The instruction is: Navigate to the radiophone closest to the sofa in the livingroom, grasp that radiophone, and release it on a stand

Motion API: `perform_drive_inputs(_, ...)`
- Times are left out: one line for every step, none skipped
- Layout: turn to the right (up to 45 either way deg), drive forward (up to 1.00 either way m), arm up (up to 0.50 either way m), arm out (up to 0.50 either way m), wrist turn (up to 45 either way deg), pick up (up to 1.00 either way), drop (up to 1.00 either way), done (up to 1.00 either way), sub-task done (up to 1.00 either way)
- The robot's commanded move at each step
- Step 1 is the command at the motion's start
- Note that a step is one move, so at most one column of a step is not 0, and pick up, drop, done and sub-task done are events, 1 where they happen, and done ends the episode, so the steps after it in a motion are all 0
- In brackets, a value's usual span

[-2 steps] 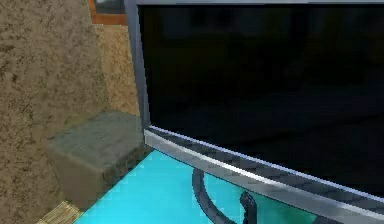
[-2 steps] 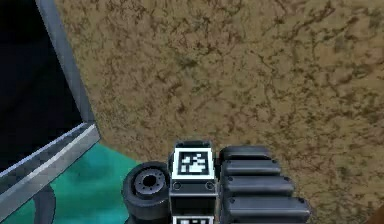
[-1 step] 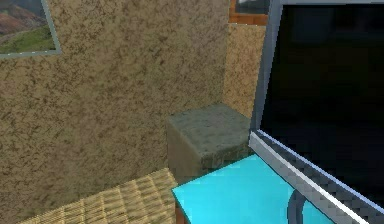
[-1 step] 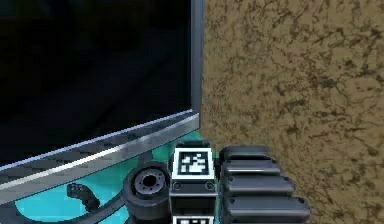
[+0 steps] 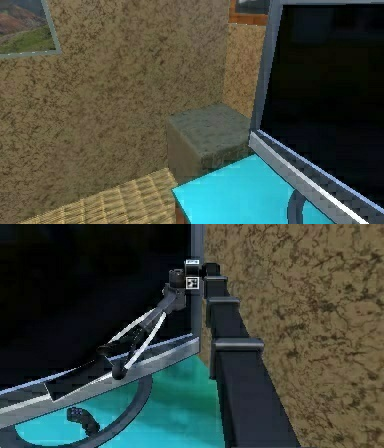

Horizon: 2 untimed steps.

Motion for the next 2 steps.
perform_drive_inputs(0.0,0.00,0.00,0.00,39.0,0.00,0.00,0.00,0.00)
perform_drive_inputs(0.0,0.00,0.00,0.00,39.0,0.00,0.00,0.00,0.00)
